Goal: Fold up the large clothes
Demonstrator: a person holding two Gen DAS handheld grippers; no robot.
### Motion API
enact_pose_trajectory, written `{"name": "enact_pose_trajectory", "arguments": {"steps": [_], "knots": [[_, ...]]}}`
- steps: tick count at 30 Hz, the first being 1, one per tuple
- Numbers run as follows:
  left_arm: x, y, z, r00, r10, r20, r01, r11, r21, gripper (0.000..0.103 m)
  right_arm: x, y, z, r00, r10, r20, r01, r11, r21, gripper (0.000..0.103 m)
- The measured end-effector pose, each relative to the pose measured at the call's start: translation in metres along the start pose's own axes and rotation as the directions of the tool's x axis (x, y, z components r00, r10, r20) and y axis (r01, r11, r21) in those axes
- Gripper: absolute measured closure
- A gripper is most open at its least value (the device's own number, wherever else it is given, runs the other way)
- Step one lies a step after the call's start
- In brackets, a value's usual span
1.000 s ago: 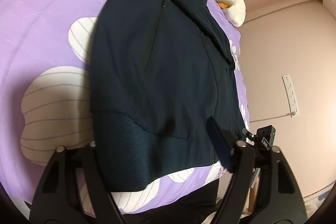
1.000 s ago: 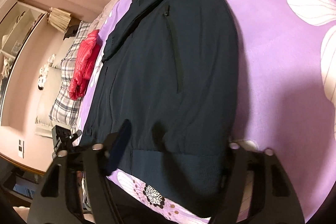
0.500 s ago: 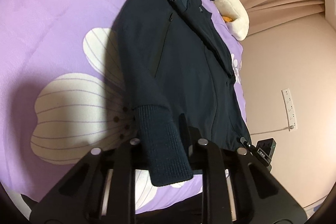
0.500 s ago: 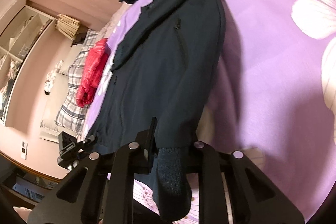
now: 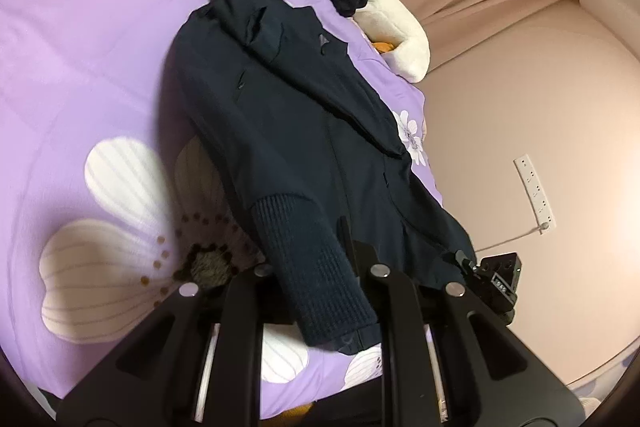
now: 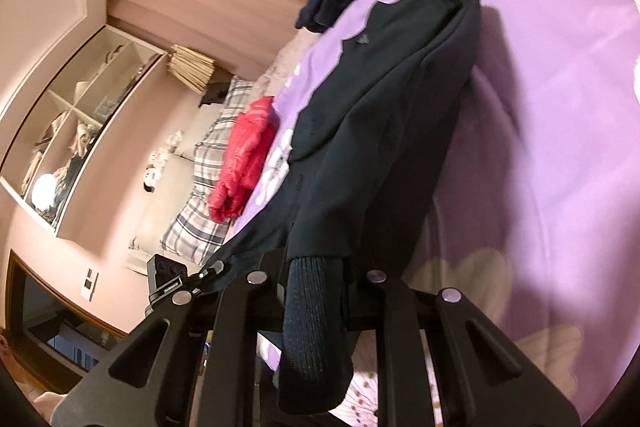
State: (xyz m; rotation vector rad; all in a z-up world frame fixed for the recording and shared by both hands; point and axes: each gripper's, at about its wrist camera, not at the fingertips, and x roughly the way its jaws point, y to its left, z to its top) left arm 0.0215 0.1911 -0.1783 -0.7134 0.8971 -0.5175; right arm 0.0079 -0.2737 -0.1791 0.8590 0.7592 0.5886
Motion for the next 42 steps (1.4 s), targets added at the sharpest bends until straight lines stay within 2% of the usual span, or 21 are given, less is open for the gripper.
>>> {"name": "enact_pose_trajectory", "arguments": {"steps": [8, 22, 32, 42], "knots": [[0.001, -0.019, 0.006, 0.999, -0.019, 0.025, 0.018, 0.999, 0.046, 0.090, 0.001, 0.019, 0.010, 0.999, 0.035, 0.037, -0.033, 0.998, -0.046, 0.087], [-0.029, -0.047, 0.006, 0.993, -0.052, 0.110, 0.037, 0.990, 0.133, 0.094, -0.017, 0.029, 0.011, 0.991, 0.100, 0.087, -0.095, 0.994, -0.053, 0.089], [-0.045, -0.066, 0.006, 0.986, -0.097, 0.136, 0.069, 0.978, 0.198, 0.094, -0.025, 0.042, 0.010, 0.984, 0.146, 0.099, -0.139, 0.988, -0.073, 0.089], [-0.066, -0.085, 0.001, 0.971, -0.186, 0.150, 0.145, 0.958, 0.248, 0.094, -0.037, 0.056, 0.009, 0.979, 0.185, 0.086, -0.176, 0.979, -0.106, 0.089]]}}
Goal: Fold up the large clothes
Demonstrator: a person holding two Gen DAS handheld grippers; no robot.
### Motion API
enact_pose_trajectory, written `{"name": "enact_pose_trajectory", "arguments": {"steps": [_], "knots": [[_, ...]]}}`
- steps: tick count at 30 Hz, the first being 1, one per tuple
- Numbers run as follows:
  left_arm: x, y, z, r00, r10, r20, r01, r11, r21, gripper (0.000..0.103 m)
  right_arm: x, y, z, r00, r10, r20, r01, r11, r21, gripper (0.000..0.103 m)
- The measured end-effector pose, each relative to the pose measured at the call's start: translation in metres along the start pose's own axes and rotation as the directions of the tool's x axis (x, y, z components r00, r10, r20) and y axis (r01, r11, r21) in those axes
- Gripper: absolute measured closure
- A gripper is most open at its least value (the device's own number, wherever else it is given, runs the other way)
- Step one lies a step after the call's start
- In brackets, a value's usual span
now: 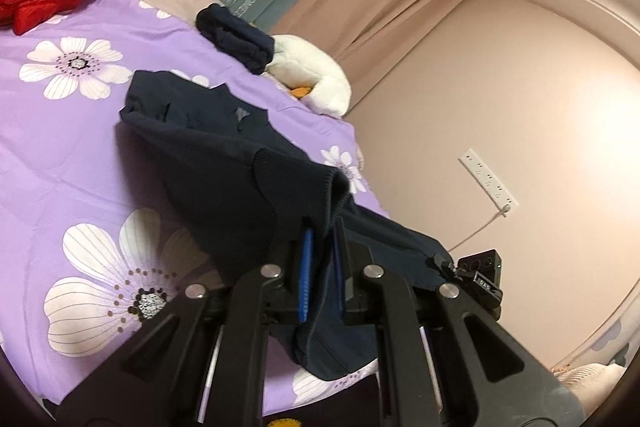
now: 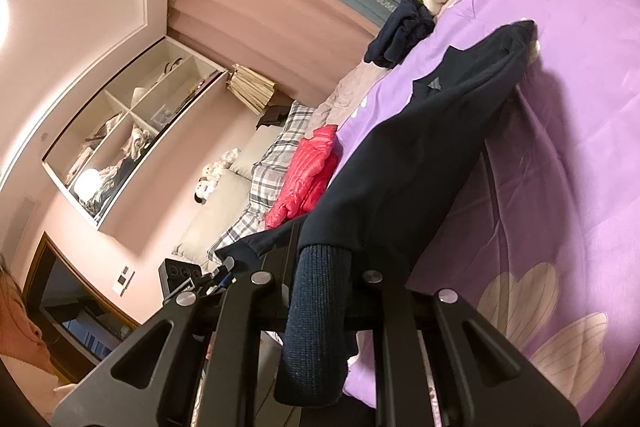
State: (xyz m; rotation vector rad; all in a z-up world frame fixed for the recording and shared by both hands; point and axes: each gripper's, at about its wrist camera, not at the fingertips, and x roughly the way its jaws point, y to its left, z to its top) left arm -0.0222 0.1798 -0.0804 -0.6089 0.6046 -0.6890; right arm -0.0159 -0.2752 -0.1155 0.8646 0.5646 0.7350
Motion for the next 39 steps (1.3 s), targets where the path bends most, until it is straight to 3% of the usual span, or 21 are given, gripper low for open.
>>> {"name": "enact_pose_trajectory", "arguments": {"steps": [4, 8, 10, 12, 14, 18, 22, 25, 27, 29, 30, 33, 36, 39], "knots": [[-0.006, -0.007, -0.001, 0.999, -0.028, 0.016, 0.027, 0.999, 0.026, 0.098, -0.001, 0.008, 0.001, 1.000, 0.002, -0.013, -0.003, 1.000, -0.023, 0.089], [-0.003, 0.004, 0.000, 0.999, 0.032, 0.004, -0.032, 0.999, -0.002, 0.098, 0.004, 0.002, 0.001, 0.999, -0.017, -0.031, 0.017, 1.000, -0.019, 0.089], [0.001, 0.023, -0.002, 0.994, 0.104, -0.029, -0.105, 0.993, -0.050, 0.097, 0.006, 0.001, -0.002, 0.999, -0.032, -0.044, 0.031, 0.999, -0.026, 0.089], [0.004, 0.047, -0.006, 0.984, 0.168, -0.064, -0.175, 0.978, -0.111, 0.078, 0.007, -0.002, -0.005, 0.998, -0.039, -0.054, 0.037, 0.999, -0.026, 0.089], [0.006, 0.073, -0.014, 0.954, 0.284, -0.100, -0.297, 0.942, -0.159, 0.051, 0.005, -0.008, -0.006, 0.998, -0.043, -0.052, 0.043, 0.999, -0.009, 0.089], [0.002, 0.119, -0.028, 0.918, 0.356, -0.176, -0.392, 0.885, -0.252, 0.044, 0.003, -0.014, -0.008, 0.997, -0.053, -0.060, 0.053, 0.999, 0.006, 0.089], [-0.008, 0.160, -0.045, 0.894, 0.383, -0.232, -0.443, 0.830, -0.338, 0.036, 0.005, -0.013, -0.009, 0.996, -0.054, -0.067, 0.054, 0.999, -0.002, 0.089], [-0.011, 0.185, -0.059, 0.892, 0.360, -0.274, -0.445, 0.807, -0.389, 0.032, 0.006, -0.013, -0.009, 0.996, -0.051, -0.070, 0.051, 0.999, 0.002, 0.089], [-0.015, 0.195, -0.065, 0.923, 0.290, -0.254, -0.376, 0.823, -0.425, 0.031, 0.007, -0.013, -0.009, 0.996, -0.057, -0.075, 0.057, 0.998, 0.000, 0.089], [-0.013, 0.202, -0.068, 0.953, 0.163, -0.254, -0.268, 0.843, -0.466, 0.030, 0.008, -0.013, -0.009, 0.995, -0.061, -0.080, 0.061, 0.998, -0.002, 0.089], [-0.009, 0.201, -0.068, 0.955, 0.131, -0.267, -0.247, 0.850, -0.466, 0.030, 0.009, -0.013, -0.009, 0.995, -0.062, -0.082, 0.062, 0.998, -0.001, 0.089], [-0.001, 0.191, -0.070, 0.944, 0.123, -0.307, -0.250, 0.873, -0.419, 0.031, 0.010, -0.013, -0.008, 0.995, -0.065, -0.082, 0.065, 0.998, 0.001, 0.089], [0.004, 0.188, -0.083, 0.945, 0.005, -0.326, -0.166, 0.867, -0.469, 0.031, 0.011, -0.012, -0.008, 0.994, -0.066, -0.083, 0.067, 0.998, 0.001, 0.089], [0.008, 0.178, -0.096, 0.938, 0.007, -0.347, -0.174, 0.875, -0.452, 0.031, 0.010, -0.014, -0.008, 0.994, -0.072, -0.086, 0.073, 0.997, 0.001, 0.089]]}}
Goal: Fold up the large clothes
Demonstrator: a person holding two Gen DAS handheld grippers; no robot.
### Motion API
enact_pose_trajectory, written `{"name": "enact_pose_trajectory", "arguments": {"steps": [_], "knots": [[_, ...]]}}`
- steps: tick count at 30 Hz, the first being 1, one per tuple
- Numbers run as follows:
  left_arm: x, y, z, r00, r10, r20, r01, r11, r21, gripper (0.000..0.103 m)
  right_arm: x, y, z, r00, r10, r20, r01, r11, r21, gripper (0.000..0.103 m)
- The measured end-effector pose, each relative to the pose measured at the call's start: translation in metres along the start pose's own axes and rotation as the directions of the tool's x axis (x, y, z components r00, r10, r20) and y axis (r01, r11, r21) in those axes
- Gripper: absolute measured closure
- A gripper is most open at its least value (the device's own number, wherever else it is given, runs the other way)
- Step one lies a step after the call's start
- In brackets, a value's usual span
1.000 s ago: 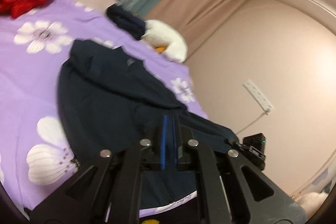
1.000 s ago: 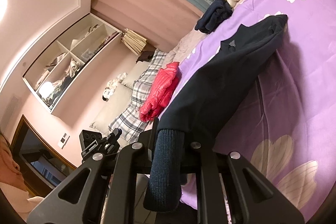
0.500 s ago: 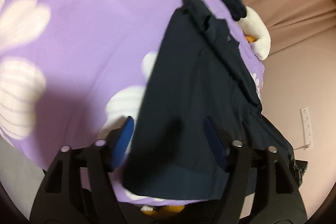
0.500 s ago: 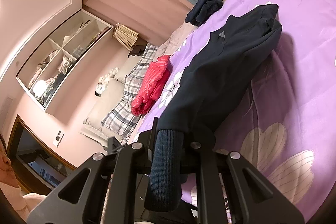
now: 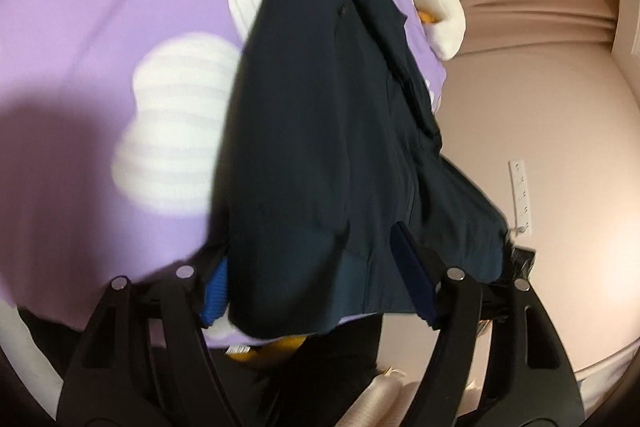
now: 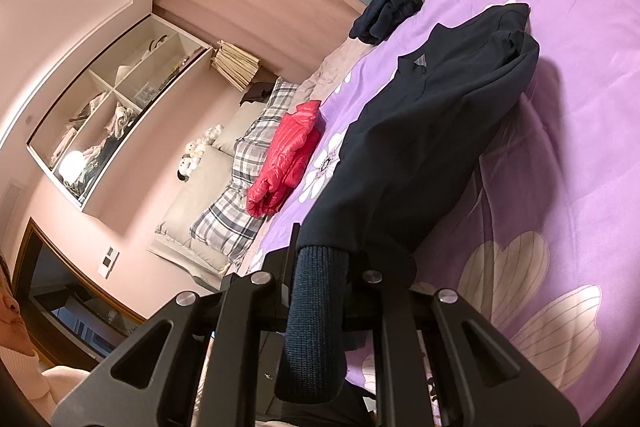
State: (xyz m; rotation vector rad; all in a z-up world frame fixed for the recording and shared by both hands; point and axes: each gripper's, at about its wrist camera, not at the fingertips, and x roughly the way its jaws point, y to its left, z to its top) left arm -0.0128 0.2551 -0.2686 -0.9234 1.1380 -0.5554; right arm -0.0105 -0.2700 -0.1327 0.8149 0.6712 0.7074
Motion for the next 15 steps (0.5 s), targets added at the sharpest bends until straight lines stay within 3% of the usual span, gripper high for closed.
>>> {"name": "enact_pose_trajectory", "arguments": {"steps": [3, 5, 8, 12, 15], "knots": [[-0.001, 0.000, 0.005, 0.999, -0.001, 0.038, 0.002, 0.999, -0.033, 0.042, 0.001, -0.001, 0.001, 1.000, 0.001, -0.001, -0.001, 1.000, 0.003, 0.089], [0.001, 0.000, 0.011, 0.999, 0.015, 0.052, -0.013, 0.999, -0.041, 0.061, 0.003, -0.002, 0.001, 1.000, -0.001, -0.005, 0.001, 1.000, 0.002, 0.089], [0.011, -0.018, 0.017, 0.998, 0.020, 0.052, -0.020, 1.000, 0.001, 0.080, 0.004, -0.001, 0.002, 1.000, -0.006, -0.003, 0.006, 1.000, -0.002, 0.089], [0.008, -0.056, 0.027, 0.993, -0.049, 0.108, 0.043, 0.997, 0.063, 0.087, 0.001, -0.001, 0.001, 1.000, -0.013, 0.009, 0.013, 1.000, -0.004, 0.089], [-0.007, -0.097, 0.028, 0.978, -0.124, 0.169, 0.094, 0.980, 0.174, 0.088, -0.001, 0.005, 0.002, 1.000, 0.000, 0.024, 0.001, 1.000, -0.025, 0.089]]}}
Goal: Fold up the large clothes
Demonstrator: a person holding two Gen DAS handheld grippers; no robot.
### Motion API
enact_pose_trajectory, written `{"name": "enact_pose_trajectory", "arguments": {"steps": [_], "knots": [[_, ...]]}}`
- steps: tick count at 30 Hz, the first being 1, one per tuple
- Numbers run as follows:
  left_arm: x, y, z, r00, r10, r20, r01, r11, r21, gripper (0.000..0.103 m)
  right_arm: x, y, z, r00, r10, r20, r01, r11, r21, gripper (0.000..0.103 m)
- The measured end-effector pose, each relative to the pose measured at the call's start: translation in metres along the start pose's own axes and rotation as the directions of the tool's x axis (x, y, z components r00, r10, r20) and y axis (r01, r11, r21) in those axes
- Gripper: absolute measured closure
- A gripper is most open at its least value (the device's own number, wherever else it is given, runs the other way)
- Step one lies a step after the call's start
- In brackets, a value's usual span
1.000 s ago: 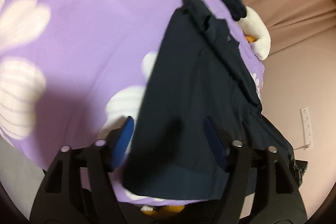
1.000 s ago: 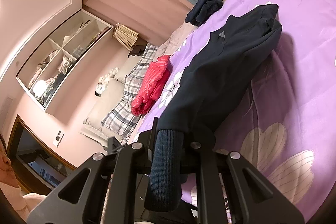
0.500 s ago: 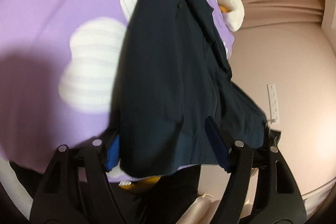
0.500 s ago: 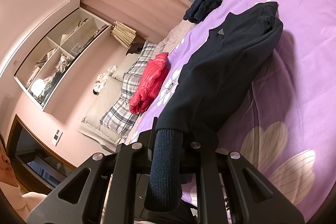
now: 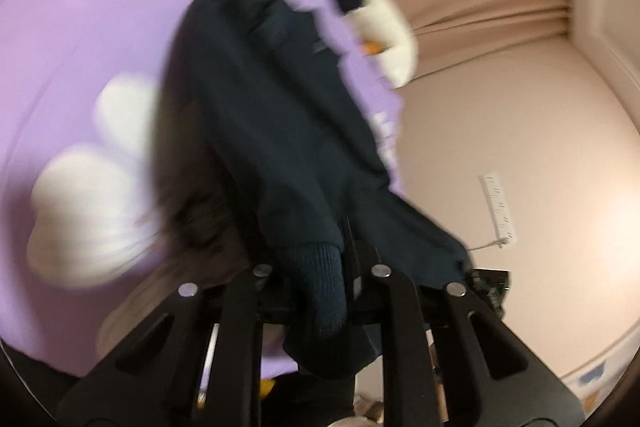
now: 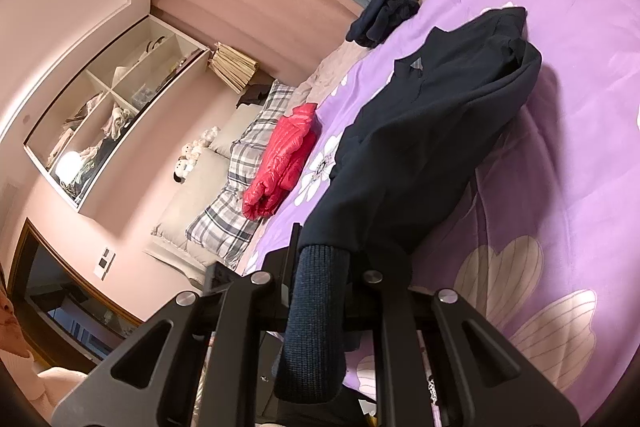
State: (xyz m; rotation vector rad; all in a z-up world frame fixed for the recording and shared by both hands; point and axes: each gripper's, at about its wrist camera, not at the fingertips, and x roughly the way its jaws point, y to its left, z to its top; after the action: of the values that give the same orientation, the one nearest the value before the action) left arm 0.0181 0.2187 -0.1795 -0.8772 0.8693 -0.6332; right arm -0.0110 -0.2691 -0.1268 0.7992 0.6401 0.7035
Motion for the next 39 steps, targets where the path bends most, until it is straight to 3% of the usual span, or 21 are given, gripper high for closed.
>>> {"name": "enact_pose_trajectory", "arguments": {"steps": [3, 7, 17, 25, 30, 39], "knots": [[-0.010, -0.041, 0.009, 0.998, -0.050, 0.049, 0.045, 0.994, 0.098, 0.089, -0.005, 0.008, 0.003, 0.999, 0.038, 0.028, -0.038, 0.999, -0.015, 0.089], [-0.019, -0.075, 0.009, 0.993, -0.102, 0.057, 0.090, 0.980, 0.180, 0.089, -0.018, 0.017, 0.008, 0.993, 0.096, 0.075, -0.093, 0.995, -0.032, 0.089], [-0.044, -0.129, 0.000, 0.988, -0.147, 0.053, 0.125, 0.948, 0.292, 0.089, -0.053, 0.050, 0.013, 0.976, 0.173, 0.129, -0.153, 0.977, -0.150, 0.089], [-0.076, -0.141, -0.015, 0.984, -0.169, 0.058, 0.144, 0.941, 0.307, 0.089, -0.070, 0.075, 0.014, 0.965, 0.231, 0.123, -0.198, 0.952, -0.233, 0.089], [-0.076, -0.137, -0.003, 0.985, -0.145, 0.093, 0.111, 0.948, 0.297, 0.088, -0.072, 0.082, 0.024, 0.959, 0.245, 0.141, -0.202, 0.943, -0.264, 0.089], [-0.041, -0.120, 0.034, 0.996, -0.048, 0.078, 0.028, 0.971, 0.236, 0.088, -0.043, 0.041, 0.054, 0.967, 0.186, 0.171, -0.162, 0.976, -0.146, 0.089]]}}
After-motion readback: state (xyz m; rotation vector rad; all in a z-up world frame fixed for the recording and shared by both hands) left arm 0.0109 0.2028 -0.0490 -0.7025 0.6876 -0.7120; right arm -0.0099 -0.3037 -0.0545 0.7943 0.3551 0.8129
